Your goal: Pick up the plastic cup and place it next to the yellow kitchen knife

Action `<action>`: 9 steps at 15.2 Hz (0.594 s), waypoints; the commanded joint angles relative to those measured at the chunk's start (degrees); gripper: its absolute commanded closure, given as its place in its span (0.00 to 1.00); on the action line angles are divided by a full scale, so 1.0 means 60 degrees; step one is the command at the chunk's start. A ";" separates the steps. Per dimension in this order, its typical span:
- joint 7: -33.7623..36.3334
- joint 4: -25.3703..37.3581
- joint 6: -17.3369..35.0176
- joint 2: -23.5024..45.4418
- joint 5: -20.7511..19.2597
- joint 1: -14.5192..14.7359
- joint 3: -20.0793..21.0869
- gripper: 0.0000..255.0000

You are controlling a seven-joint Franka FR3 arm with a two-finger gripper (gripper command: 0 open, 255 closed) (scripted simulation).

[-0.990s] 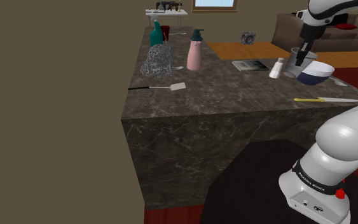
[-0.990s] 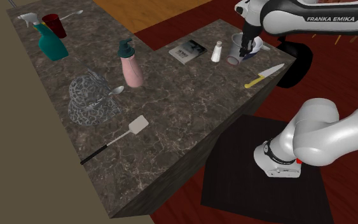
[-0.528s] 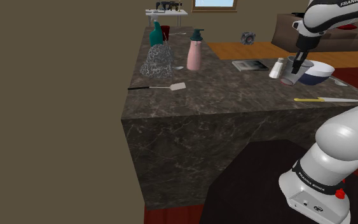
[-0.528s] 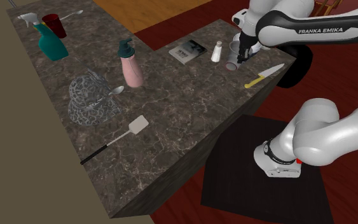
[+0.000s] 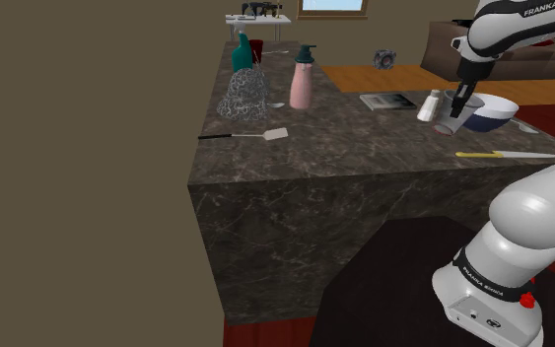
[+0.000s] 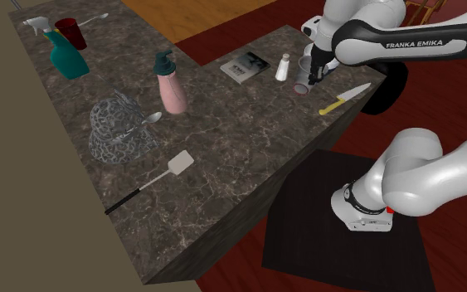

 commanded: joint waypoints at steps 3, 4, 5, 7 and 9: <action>0.0000 0.0001 0.0003 -0.0002 -0.0001 0.0000 0.0000 0.00; 0.0001 0.0000 0.0003 -0.0001 -0.0001 0.0000 0.0000 0.00; 0.0001 0.0000 0.0003 -0.0001 -0.0001 0.0000 0.0000 0.00; 0.0001 0.0000 0.0003 -0.0001 -0.0001 0.0000 0.0000 0.00; -0.0032 0.0428 -0.0699 -0.0252 0.0168 0.0053 0.0255 0.00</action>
